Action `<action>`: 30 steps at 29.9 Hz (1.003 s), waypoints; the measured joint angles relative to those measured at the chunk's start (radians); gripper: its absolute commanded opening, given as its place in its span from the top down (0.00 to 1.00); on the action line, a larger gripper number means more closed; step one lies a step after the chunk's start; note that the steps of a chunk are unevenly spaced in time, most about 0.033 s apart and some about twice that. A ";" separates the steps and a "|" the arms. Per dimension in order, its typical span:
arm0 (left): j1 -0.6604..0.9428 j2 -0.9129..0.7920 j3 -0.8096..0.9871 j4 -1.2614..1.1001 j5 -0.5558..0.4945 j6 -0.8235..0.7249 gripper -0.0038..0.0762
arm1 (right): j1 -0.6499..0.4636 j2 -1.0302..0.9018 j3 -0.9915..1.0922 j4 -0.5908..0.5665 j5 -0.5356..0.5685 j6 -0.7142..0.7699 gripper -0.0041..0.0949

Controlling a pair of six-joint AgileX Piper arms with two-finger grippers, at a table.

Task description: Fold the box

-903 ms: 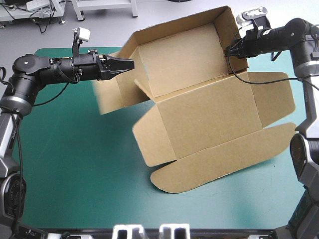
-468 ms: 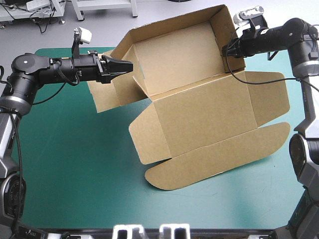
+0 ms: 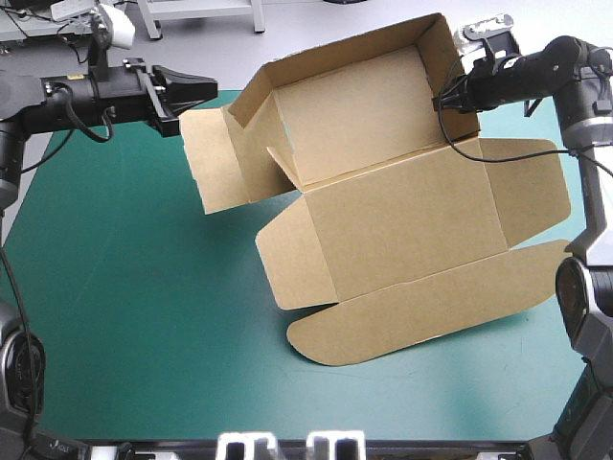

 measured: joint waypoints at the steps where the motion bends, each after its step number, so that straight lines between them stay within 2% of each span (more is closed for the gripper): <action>1: 0.027 0.000 -0.008 0.036 -0.003 -0.031 0.96 | 0.000 0.000 0.000 0.000 -0.001 0.000 0.98; 7: 0.178 0.000 -0.013 0.251 -0.067 -0.193 0.96 | 0.000 -0.019 0.000 -0.010 -0.004 0.003 0.98; 14: 0.231 0.006 -0.013 0.494 -0.099 -0.309 0.96 | 0.000 -0.033 -0.051 0.015 0.012 0.014 0.98; 25: 0.233 0.126 -0.013 0.546 -0.106 -0.321 0.96 | -0.001 -0.037 -0.235 0.070 0.176 0.022 0.98; 30: 0.233 0.185 -0.013 0.513 -0.099 -0.307 0.96 | -0.037 -0.038 -0.280 0.150 0.183 0.022 0.98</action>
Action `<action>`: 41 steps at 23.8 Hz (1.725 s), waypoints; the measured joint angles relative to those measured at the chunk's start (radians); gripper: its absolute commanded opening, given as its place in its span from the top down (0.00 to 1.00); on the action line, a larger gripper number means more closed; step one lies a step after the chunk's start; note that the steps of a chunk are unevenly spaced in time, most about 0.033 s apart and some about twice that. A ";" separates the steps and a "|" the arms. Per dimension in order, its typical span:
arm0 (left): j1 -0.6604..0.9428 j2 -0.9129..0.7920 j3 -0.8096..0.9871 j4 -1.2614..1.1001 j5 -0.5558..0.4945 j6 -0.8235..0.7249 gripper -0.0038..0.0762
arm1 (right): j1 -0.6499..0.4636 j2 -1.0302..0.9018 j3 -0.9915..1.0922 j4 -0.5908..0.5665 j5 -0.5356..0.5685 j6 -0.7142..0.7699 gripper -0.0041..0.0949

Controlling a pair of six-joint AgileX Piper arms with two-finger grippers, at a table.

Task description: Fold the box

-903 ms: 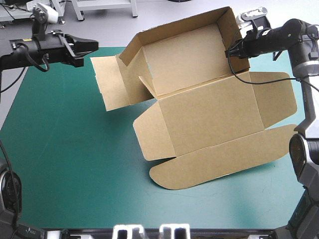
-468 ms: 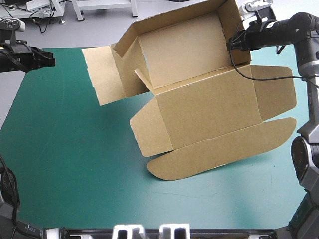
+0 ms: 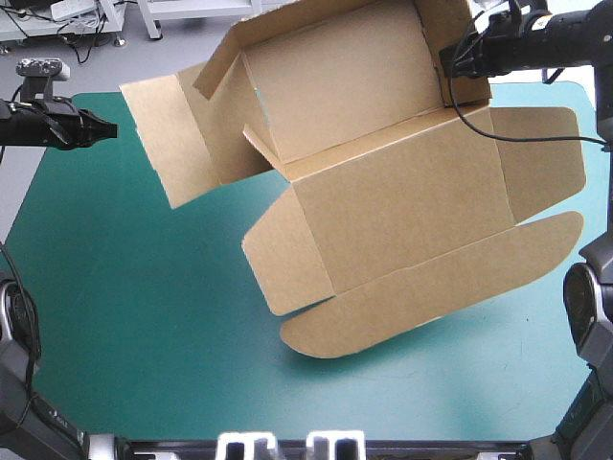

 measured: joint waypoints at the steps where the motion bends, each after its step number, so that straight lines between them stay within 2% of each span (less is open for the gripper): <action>1: 0.000 0.008 0.000 -0.012 0.006 0.008 0.96 | -0.017 0.001 -0.006 0.033 0.000 0.000 0.98; 4: 0.000 0.038 0.000 -0.142 0.042 0.053 0.96 | -0.074 -0.001 -0.012 0.141 -0.001 0.004 0.98; 8: -0.008 0.051 0.000 -0.298 0.063 0.120 0.96 | -0.084 -0.002 -0.013 0.165 -0.001 0.003 0.98; 13: -0.103 0.052 0.000 -0.389 0.065 0.161 0.96 | -0.084 -0.003 -0.013 0.212 -0.001 -0.003 0.98; 22: -0.153 0.052 0.000 -0.593 0.084 0.193 0.96 | -0.077 0.017 0.009 0.196 -0.001 -0.008 0.98; 27: -0.160 0.026 0.000 -0.652 0.083 0.199 0.95 | -0.021 0.038 0.023 0.051 -0.001 -0.001 0.98; 33: -0.219 0.006 0.000 -0.653 0.084 0.187 0.82 | -0.002 0.038 0.023 0.043 -0.020 0.008 0.98; 41: -0.265 0.004 0.000 -0.648 0.083 0.169 0.74 | 0.005 0.038 0.023 0.036 -0.047 0.014 0.98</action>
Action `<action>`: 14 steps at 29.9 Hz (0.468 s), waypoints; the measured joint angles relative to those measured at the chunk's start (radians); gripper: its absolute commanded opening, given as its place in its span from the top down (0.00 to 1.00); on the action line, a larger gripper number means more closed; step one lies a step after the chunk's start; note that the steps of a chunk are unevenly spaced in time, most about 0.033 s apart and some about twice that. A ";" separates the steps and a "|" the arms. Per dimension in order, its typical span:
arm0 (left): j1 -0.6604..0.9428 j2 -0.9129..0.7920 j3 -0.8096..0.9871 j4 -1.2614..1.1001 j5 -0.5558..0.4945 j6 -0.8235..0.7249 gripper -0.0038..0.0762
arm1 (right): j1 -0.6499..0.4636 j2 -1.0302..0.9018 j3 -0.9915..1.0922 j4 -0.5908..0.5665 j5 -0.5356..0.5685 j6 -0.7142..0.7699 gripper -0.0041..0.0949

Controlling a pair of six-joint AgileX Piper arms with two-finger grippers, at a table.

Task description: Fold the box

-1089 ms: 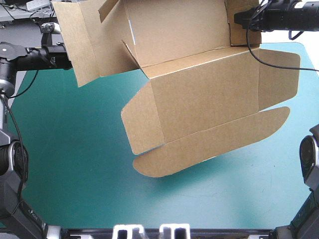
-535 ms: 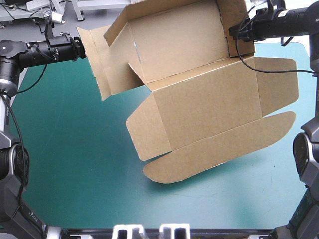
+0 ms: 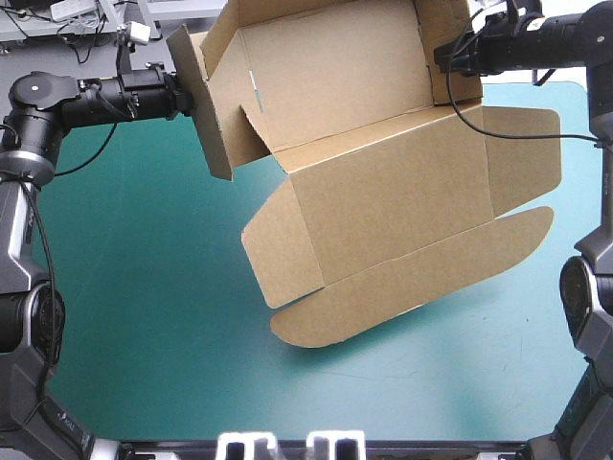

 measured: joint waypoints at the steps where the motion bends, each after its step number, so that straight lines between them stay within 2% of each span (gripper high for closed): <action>1: -0.004 -0.003 0.000 0.000 0.000 -0.001 0.72 | 0.000 0.000 0.000 -0.009 -0.005 0.004 0.98; 8: -0.028 -0.050 0.000 0.000 -0.004 -0.005 0.59 | 0.004 0.005 0.000 -0.038 -0.024 0.027 0.98; 14: -0.059 -0.059 0.000 -0.004 0.006 -0.024 0.55 | 0.053 0.017 0.001 -0.090 -0.063 0.032 0.98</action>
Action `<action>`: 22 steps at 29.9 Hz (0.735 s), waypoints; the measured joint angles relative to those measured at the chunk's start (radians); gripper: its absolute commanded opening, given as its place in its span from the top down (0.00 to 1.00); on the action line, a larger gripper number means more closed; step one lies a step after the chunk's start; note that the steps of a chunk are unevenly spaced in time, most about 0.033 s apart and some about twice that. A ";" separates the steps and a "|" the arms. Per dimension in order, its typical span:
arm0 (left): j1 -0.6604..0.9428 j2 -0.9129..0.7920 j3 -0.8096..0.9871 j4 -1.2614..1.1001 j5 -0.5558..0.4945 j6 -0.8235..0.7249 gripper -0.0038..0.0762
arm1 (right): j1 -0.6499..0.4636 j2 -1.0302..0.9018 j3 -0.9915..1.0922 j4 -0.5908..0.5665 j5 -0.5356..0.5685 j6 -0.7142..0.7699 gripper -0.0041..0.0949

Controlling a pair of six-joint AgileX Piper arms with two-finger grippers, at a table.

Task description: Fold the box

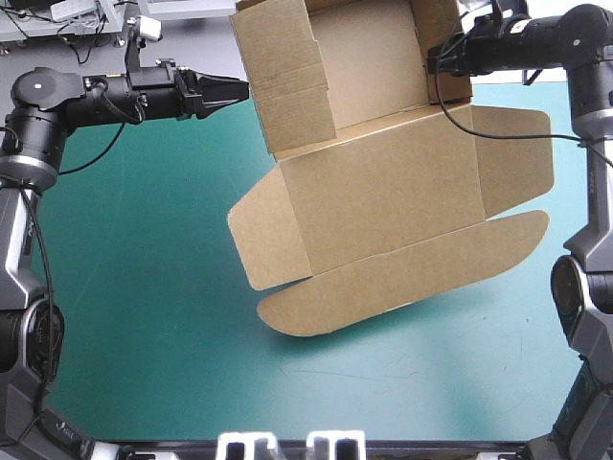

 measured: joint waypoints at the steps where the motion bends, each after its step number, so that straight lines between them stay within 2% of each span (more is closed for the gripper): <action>1: -0.005 0.000 0.000 0.001 0.001 -0.002 0.54 | 0.013 0.000 0.000 -0.006 -0.010 0.002 0.98; 7: -0.016 0.000 0.000 0.010 0.000 -0.003 0.45 | 0.048 0.000 0.001 -0.048 -0.040 0.009 0.98; 12: -0.023 -0.001 0.000 0.065 -0.006 -0.023 0.45 | 0.060 0.001 0.002 -0.062 -0.046 0.020 0.98; 14: -0.039 -0.002 0.000 0.114 -0.042 -0.041 0.45 | 0.065 0.002 0.002 -0.072 -0.047 0.027 0.98; 22: -0.197 -0.002 0.000 0.454 -0.314 -0.222 0.45 | 0.073 0.006 0.004 -0.110 -0.064 0.052 0.98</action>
